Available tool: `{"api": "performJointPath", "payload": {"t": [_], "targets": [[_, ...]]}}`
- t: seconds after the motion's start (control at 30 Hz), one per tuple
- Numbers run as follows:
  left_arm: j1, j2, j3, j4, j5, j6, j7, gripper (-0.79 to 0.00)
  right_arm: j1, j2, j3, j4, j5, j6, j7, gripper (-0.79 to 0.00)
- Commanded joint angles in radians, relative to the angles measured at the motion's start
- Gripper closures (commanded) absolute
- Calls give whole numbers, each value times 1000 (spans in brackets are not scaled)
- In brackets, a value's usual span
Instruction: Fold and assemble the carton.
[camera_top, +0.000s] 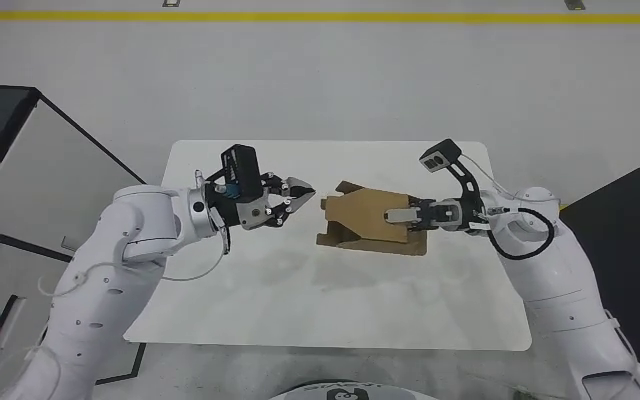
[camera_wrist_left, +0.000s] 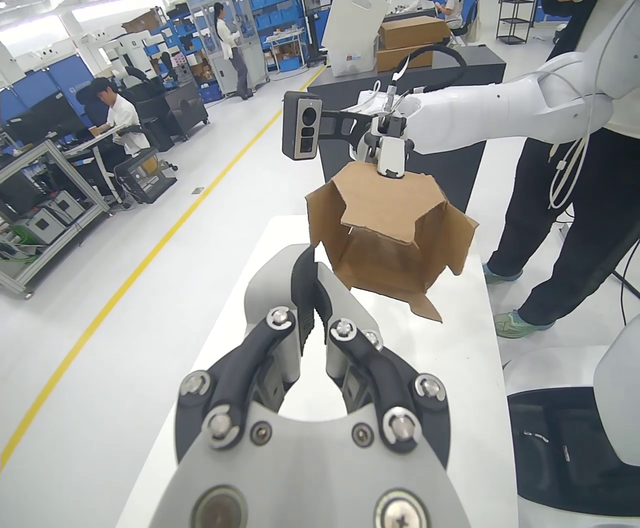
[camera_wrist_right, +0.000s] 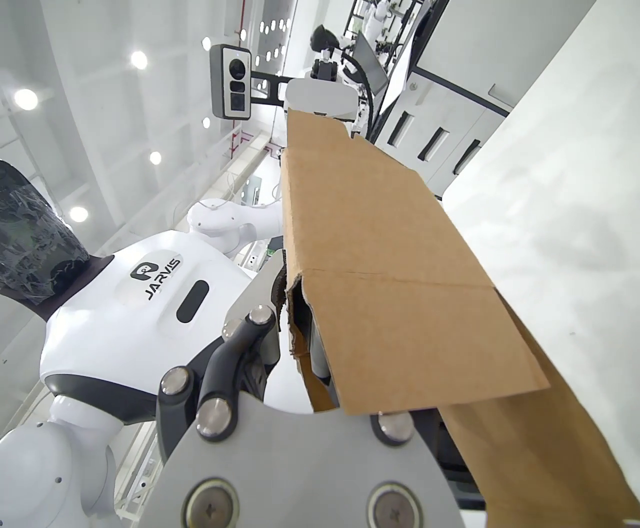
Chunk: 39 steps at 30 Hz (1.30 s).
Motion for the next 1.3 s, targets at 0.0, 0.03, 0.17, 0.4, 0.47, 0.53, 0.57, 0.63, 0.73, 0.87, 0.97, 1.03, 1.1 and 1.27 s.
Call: {"api": "performJointPath", "payload": {"t": [0.0,0.03,0.17,0.4,0.47,0.53,0.57,0.63,0.73,0.87,0.97,1.03,1.1,1.27], "targets": [[0,0,0,0,0,0,0,0,0,0,0,0,0,0,0,0],[0,0,0,0,0,0,0,0,0,0,0,0,0,0,0,0],[22,2,-17,-2,6,18,1,0,-11,0,5,-16,14,5,-20,0],[66,10,-67,6,-19,34,-20,0,0,2,26,-11,69,-2,43,0],[70,12,-66,-1,-14,28,-48,0,6,2,25,-12,75,6,58,0],[70,12,-66,-1,-14,28,-48,0,6,2,25,-12,75,6,58,0],[70,12,-66,-1,-14,28,-48,0,6,2,25,-12,75,6,58,0],[70,12,-66,-1,-14,28,-48,0,6,2,25,-12,75,6,58,0],[72,11,-66,-3,-12,40,-42,0,6,2,25,-12,75,6,58,0],[85,12,-80,-3,-5,50,-32,0,-9,2,33,-19,63,10,13,0],[100,14,-95,1,-10,63,-33,0,-13,4,47,-10,67,7,13,0],[113,14,-105,8,-24,83,-29,0,-15,4,53,-3,82,4,13,0],[119,15,-112,6,-22,102,-33,0,-15,3,58,-1,89,-2,9,0],[119,15,-112,6,-22,102,-33,0,-15,3,58,-1,89,-2,9,0]]}}
